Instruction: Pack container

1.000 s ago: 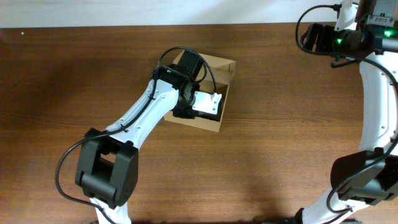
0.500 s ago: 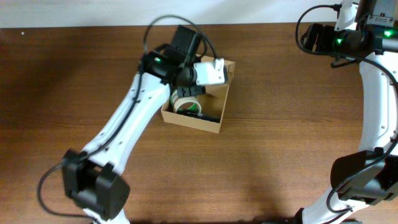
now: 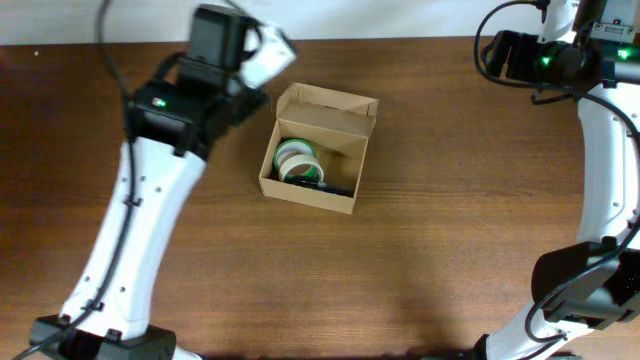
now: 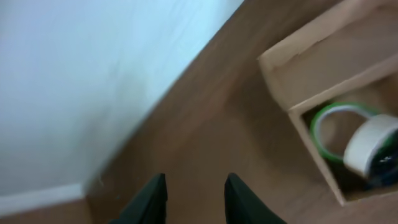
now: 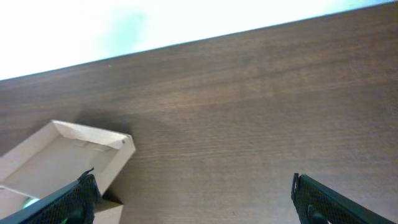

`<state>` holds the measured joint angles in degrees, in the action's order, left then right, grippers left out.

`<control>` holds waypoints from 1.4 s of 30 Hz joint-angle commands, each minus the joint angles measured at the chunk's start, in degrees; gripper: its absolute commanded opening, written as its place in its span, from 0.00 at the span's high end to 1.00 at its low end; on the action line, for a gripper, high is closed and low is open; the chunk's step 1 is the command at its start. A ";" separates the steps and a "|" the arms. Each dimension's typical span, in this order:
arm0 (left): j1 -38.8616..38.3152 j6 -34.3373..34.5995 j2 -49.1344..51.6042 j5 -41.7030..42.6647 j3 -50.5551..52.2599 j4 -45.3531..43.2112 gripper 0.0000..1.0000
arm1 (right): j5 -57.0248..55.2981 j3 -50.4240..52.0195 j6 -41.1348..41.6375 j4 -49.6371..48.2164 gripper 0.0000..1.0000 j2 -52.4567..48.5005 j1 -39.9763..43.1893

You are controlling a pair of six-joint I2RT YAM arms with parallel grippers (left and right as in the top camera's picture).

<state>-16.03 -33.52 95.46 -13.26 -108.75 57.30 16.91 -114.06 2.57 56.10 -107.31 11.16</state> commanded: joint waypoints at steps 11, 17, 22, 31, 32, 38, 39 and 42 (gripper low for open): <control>20.37 14.05 5.79 20.44 -0.04 3.93 0.85 | -2.08 -0.35 -0.26 13.75 0.58 -0.94 -6.10; 22.86 16.00 13.81 24.48 -0.04 5.44 0.85 | -0.85 0.74 1.18 17.20 0.82 -5.33 -6.56; 22.58 16.00 18.49 24.48 -0.04 6.29 0.85 | 1.18 4.90 2.93 15.82 0.96 -9.44 -8.35; 22.58 15.98 19.93 24.46 -0.04 6.19 0.85 | 2.29 10.03 7.48 6.16 0.96 -15.74 -15.41; 22.58 15.98 19.93 24.46 -0.04 6.19 0.85 | 2.49 10.03 8.04 5.03 0.96 -16.70 -16.48; 22.58 16.15 19.93 24.46 -0.04 6.58 0.84 | 4.02 10.03 10.43 -0.72 0.96 -20.85 -20.81; 22.58 16.15 19.93 24.46 -0.04 6.67 0.84 | 4.52 10.03 10.43 -1.66 0.96 -21.35 -21.20; 22.58 16.15 19.93 24.48 -0.04 7.23 0.84 | 7.23 10.03 10.43 -4.55 0.96 -21.79 -22.01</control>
<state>6.55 -18.13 115.31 10.17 -108.64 64.03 21.02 -104.20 12.03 52.97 -128.60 -10.35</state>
